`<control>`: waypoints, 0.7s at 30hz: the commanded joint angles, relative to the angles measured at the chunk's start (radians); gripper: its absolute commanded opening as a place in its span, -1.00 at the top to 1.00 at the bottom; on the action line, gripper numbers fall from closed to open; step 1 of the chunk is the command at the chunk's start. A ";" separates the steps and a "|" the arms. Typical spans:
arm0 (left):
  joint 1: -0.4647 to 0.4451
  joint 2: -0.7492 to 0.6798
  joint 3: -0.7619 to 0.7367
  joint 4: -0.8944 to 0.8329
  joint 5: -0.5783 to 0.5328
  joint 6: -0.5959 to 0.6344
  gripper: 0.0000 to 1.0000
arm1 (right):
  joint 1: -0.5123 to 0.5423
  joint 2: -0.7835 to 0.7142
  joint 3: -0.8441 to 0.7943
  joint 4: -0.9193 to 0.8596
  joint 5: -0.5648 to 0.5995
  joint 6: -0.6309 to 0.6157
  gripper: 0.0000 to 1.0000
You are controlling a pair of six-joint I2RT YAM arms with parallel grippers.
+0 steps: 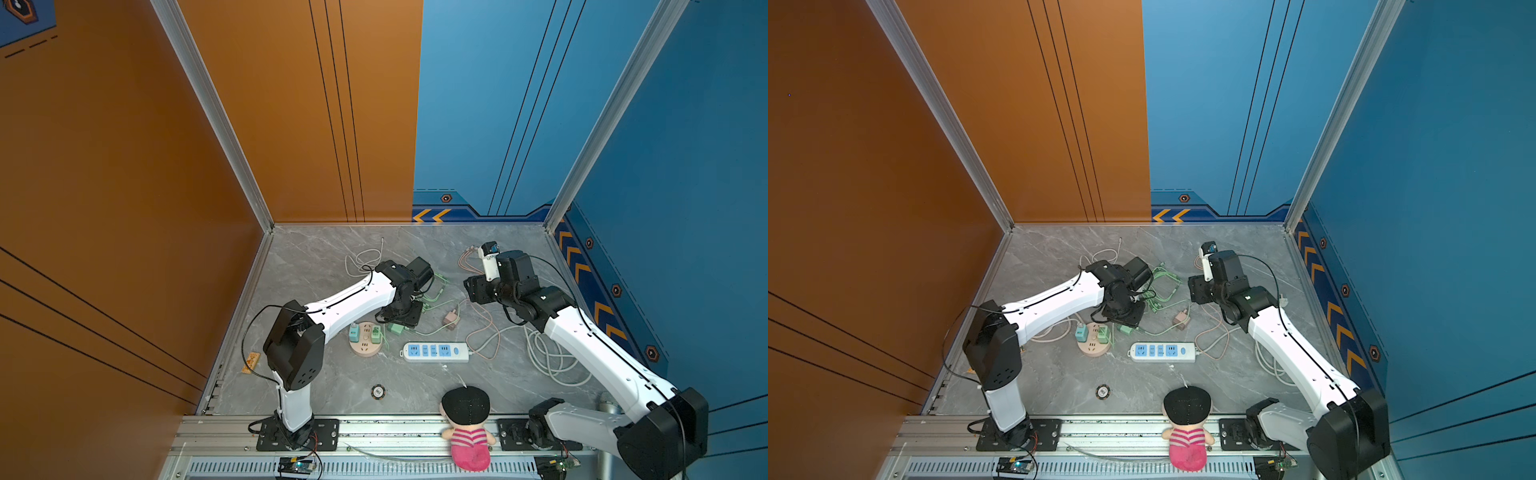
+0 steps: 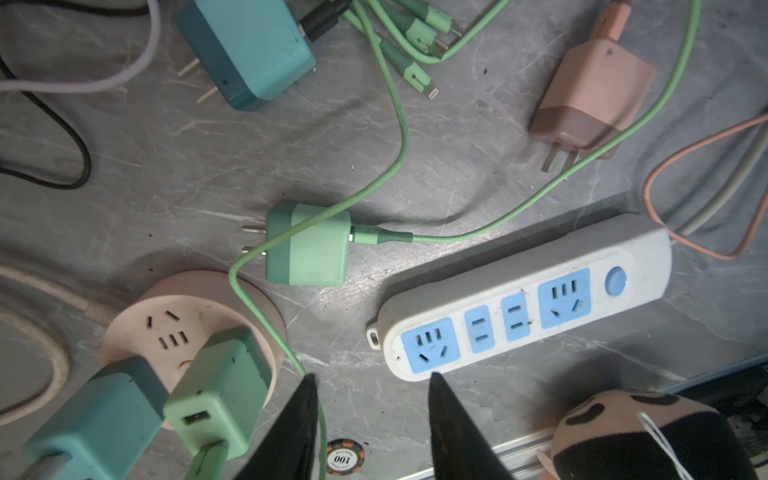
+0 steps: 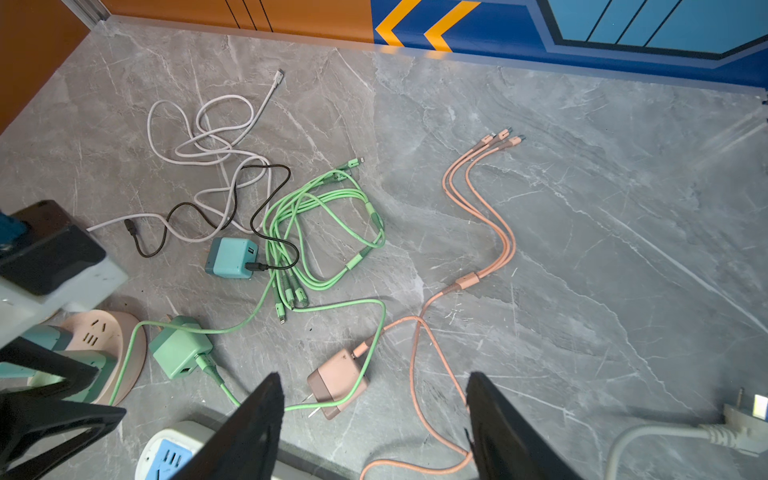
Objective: Insert the plug
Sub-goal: 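Move the left gripper over the green charger beside the white power strip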
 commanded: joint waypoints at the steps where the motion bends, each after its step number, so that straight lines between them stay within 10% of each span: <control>1: 0.010 0.035 -0.015 -0.004 -0.005 0.009 0.21 | -0.003 0.036 0.048 -0.020 -0.036 0.020 -0.42; 10: 0.069 0.065 -0.037 0.032 0.004 0.007 -0.34 | -0.003 0.120 0.107 -0.003 -0.072 0.067 -0.42; 21: 0.106 0.062 -0.116 0.138 0.053 -0.103 -0.45 | 0.002 0.164 0.115 0.017 -0.084 0.091 -0.41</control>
